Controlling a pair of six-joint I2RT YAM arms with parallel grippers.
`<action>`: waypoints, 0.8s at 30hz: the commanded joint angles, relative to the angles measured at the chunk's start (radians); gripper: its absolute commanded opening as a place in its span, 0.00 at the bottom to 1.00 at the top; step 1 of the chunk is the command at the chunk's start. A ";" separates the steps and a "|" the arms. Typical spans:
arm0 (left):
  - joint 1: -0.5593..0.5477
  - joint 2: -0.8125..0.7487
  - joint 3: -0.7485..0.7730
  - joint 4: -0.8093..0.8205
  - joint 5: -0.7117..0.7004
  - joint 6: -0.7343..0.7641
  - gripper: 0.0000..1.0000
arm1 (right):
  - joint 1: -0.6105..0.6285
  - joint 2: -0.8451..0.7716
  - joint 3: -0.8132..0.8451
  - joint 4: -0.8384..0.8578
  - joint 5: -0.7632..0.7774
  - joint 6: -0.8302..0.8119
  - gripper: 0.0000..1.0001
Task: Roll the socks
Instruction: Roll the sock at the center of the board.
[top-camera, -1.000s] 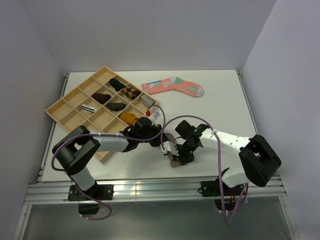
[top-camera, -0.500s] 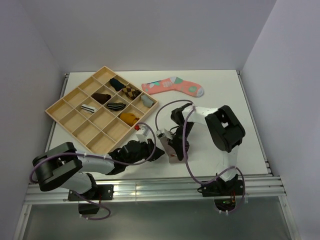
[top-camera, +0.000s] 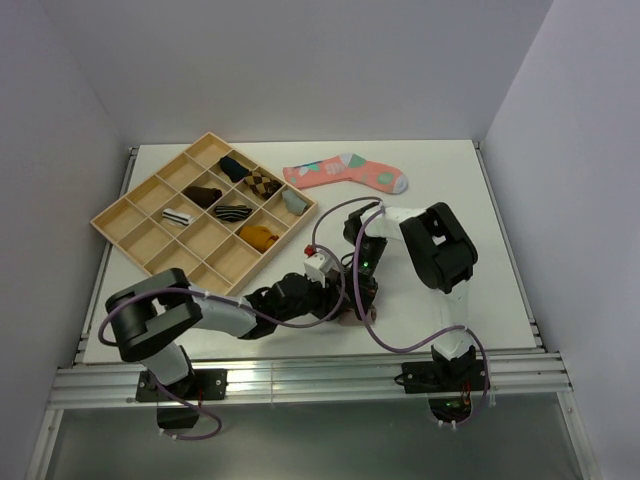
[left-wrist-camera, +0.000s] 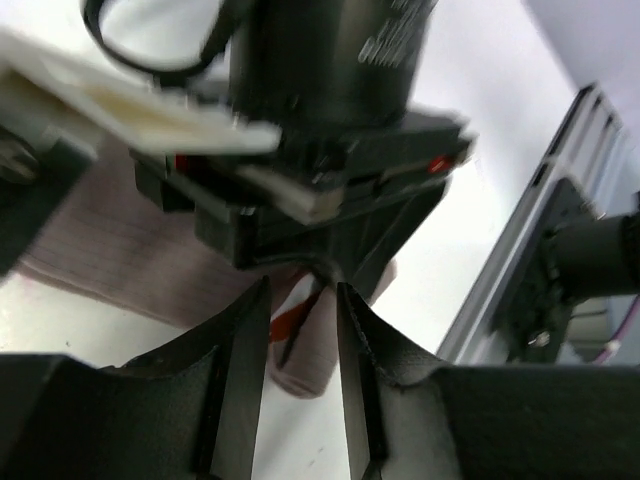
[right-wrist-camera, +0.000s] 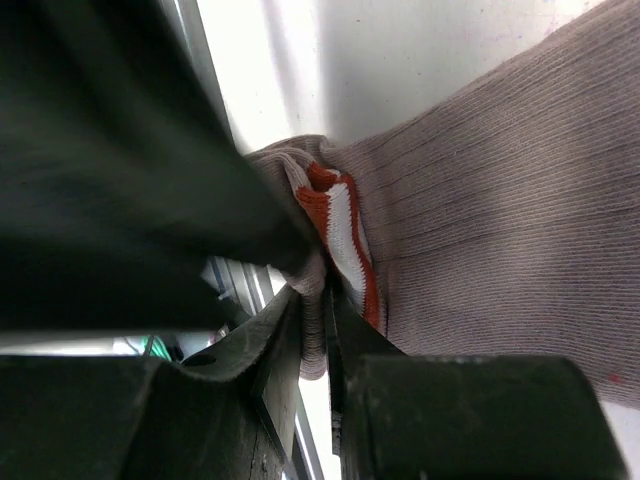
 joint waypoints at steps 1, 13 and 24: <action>-0.007 0.054 0.027 0.060 0.069 0.039 0.37 | -0.012 0.014 0.021 0.025 0.047 -0.001 0.20; -0.010 0.142 0.016 0.144 0.167 -0.012 0.36 | -0.021 0.036 0.013 0.063 0.060 0.037 0.19; -0.008 0.062 -0.004 0.135 0.114 0.008 0.44 | -0.024 0.049 0.012 0.074 0.070 0.050 0.19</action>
